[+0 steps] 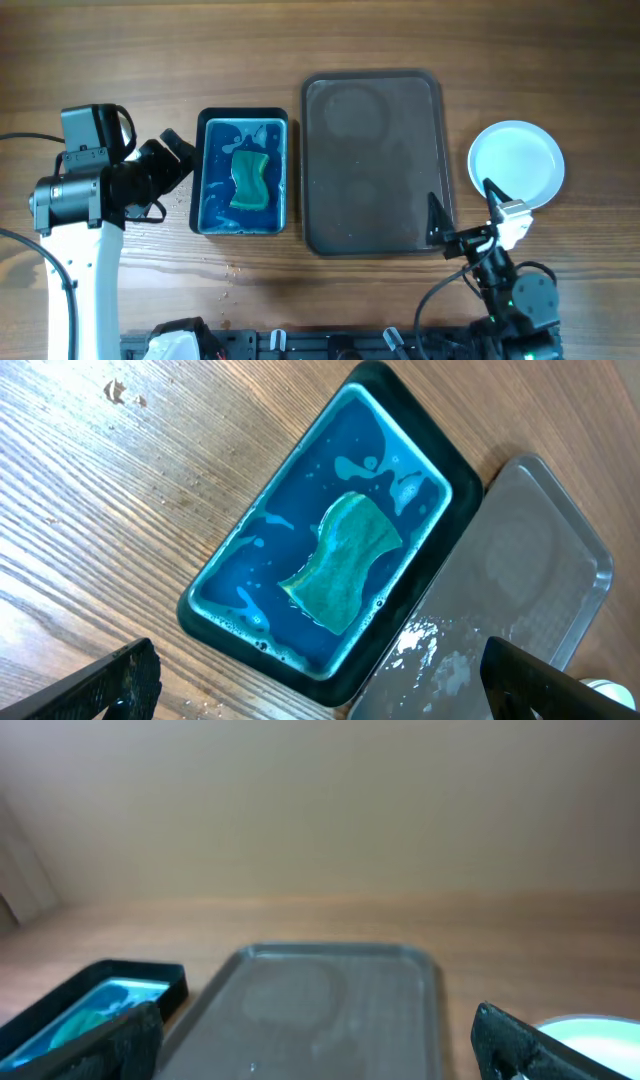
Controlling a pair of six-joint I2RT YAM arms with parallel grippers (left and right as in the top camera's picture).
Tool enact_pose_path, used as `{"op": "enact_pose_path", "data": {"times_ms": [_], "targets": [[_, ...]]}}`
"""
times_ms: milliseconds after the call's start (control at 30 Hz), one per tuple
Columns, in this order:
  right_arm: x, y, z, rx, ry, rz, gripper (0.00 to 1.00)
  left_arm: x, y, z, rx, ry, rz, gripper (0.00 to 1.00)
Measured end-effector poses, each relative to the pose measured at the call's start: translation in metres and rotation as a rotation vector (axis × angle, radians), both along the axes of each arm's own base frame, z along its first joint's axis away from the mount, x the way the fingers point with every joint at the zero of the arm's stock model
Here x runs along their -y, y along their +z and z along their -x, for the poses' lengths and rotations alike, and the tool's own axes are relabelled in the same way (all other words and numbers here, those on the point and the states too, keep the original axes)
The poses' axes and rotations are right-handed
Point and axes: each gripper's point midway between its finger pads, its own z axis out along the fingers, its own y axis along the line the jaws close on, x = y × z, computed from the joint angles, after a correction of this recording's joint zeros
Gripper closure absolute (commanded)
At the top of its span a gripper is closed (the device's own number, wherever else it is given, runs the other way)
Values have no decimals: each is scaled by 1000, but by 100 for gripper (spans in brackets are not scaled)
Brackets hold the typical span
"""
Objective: Clean dirty plates on tray and stack at the side
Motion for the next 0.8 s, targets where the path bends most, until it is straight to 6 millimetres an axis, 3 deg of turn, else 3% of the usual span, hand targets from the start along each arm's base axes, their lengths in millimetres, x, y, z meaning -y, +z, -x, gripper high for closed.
{"op": "enact_pose_path", "data": {"times_ms": [100,800], "targets": [[-2,-26,-4,-27,6,8,0,0,0,0,-1,0,0,0],[-4,-24,-4,-21,19,7,0,0,0,0,0,0,0,0]]}}
